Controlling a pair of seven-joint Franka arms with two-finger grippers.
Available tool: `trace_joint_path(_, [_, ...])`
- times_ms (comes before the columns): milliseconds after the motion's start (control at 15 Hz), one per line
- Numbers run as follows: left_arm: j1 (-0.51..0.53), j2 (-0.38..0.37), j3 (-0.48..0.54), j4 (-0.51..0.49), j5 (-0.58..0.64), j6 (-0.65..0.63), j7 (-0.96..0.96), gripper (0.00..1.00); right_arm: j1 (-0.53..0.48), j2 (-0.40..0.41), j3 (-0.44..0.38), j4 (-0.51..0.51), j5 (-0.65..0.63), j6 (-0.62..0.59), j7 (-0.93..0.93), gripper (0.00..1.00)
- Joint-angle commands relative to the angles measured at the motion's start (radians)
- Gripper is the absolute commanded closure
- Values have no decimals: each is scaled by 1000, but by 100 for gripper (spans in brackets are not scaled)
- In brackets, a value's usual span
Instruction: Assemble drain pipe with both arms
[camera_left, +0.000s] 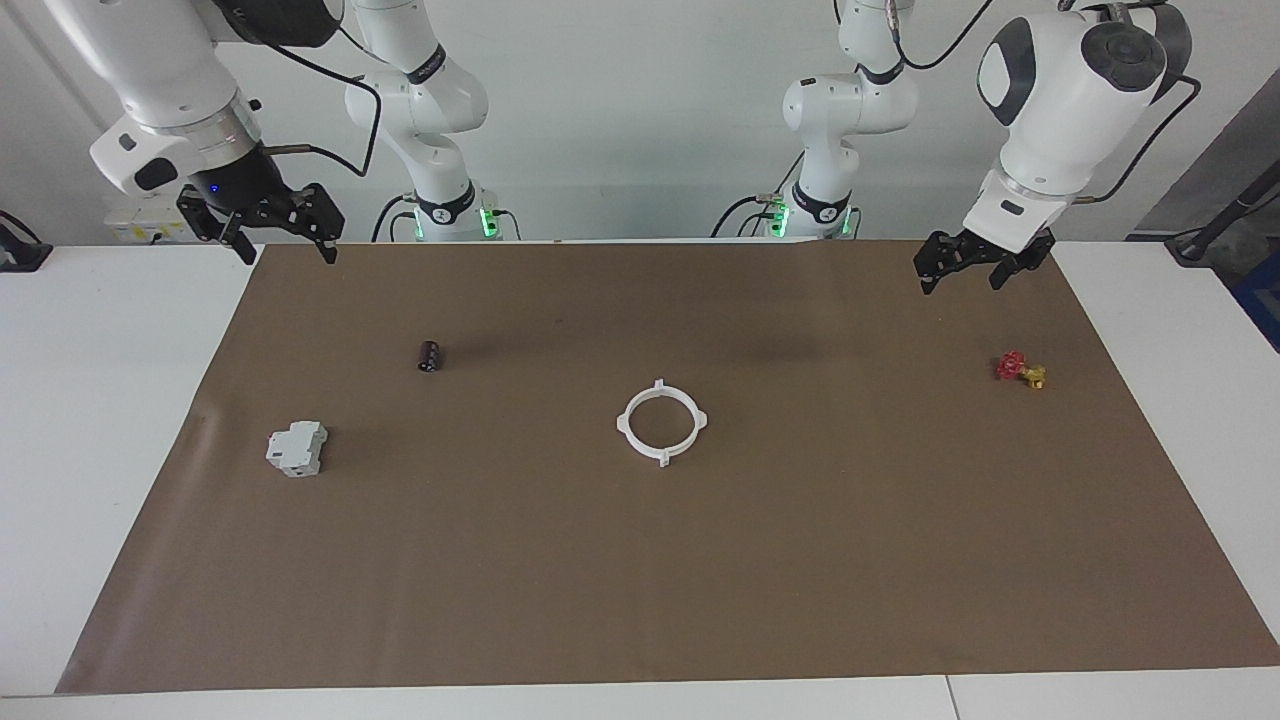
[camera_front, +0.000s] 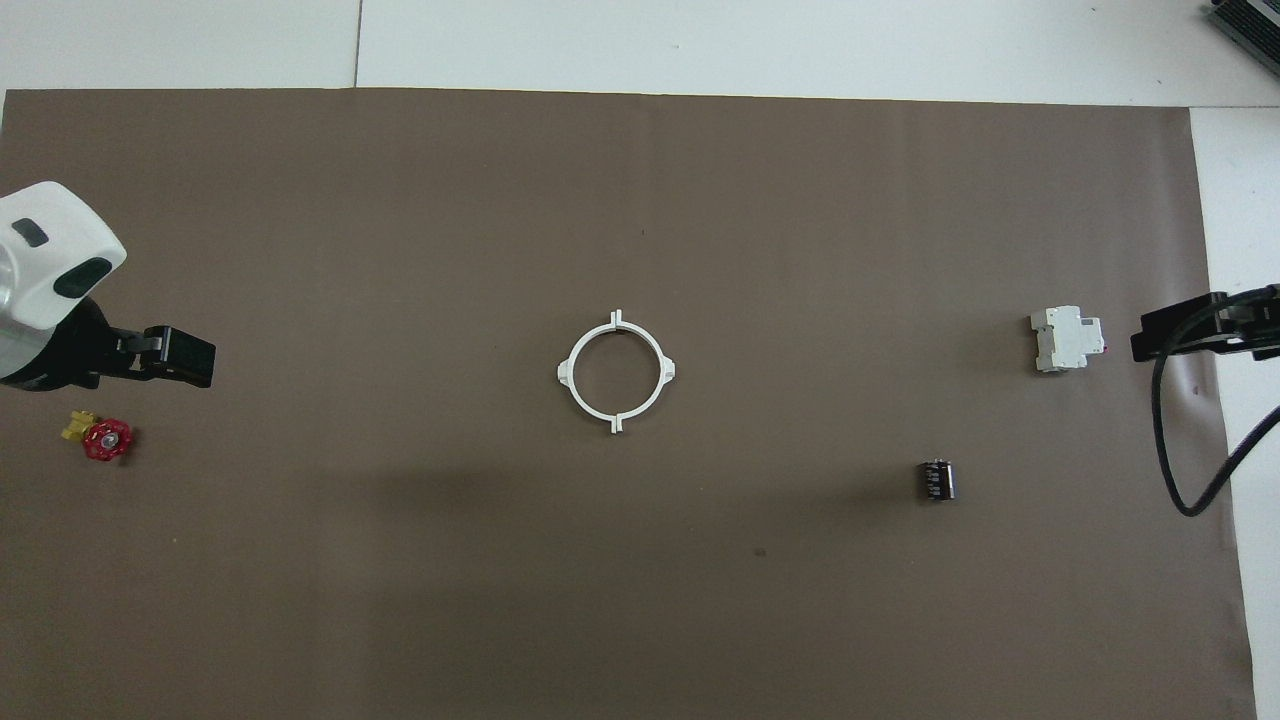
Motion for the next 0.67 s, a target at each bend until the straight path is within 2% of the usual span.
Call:
trace_joint_path(0, [-15, 4, 16, 27, -20, 32, -16, 0, -2, -7, 0, -12, 3, 6, 0, 0])
trace_joint_path(600, [-15, -1, 11, 26, -20, 40, -16, 0, -2, -7, 0, -12, 3, 6, 0, 0])
